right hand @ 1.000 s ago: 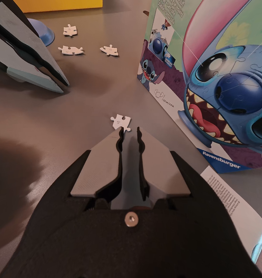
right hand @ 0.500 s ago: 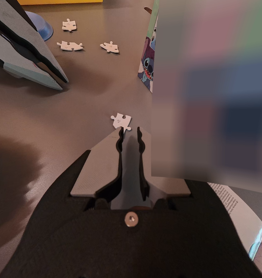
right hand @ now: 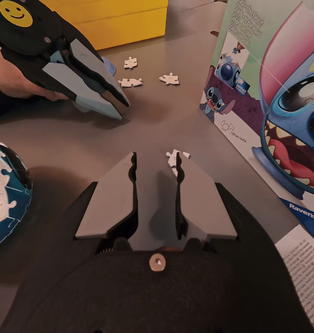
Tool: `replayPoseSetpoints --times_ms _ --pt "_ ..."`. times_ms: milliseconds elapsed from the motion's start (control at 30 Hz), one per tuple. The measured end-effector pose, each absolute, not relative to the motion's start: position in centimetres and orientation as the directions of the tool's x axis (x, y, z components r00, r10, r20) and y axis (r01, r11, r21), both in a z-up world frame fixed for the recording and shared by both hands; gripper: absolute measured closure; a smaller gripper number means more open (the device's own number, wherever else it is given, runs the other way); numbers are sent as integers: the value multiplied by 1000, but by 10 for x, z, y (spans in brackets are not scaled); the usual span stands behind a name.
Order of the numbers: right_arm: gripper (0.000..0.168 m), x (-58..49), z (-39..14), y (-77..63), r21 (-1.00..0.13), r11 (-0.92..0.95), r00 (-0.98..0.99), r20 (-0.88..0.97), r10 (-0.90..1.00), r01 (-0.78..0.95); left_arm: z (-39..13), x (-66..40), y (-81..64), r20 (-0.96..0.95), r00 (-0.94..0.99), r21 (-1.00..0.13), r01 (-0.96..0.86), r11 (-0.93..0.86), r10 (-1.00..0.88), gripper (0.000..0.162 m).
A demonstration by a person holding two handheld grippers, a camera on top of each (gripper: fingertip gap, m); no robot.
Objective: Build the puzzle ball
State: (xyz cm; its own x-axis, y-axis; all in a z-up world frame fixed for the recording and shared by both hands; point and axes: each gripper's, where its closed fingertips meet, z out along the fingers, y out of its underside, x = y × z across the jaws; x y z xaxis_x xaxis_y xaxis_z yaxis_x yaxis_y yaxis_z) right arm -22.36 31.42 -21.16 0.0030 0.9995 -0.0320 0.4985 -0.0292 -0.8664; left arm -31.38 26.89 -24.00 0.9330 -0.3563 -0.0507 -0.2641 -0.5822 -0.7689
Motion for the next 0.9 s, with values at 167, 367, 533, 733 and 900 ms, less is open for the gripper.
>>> replayPoseSetpoints --times_ms 167,367,533,733,900 --pt "127 -224 -217 316 -849 2 15 12 1000 528 -239 -316 269 -66 936 -770 -269 -579 -346 140" --pt "130 -222 -218 322 -847 -3 41 22 999 532 -245 -316 269 -127 926 -739 -327 -590 -355 139" --pt "131 -220 -218 328 -845 -13 71 29 997 534 -243 -320 270 -147 931 -747 -327 -580 -335 136" --pt "134 -219 -217 334 -847 -23 98 34 995 532 -240 -322 271 -136 937 -758 -308 -575 -322 135" --pt "134 -219 -218 334 -844 -20 101 41 994 536 -242 -321 271 -150 933 -748 -324 -580 -327 135"
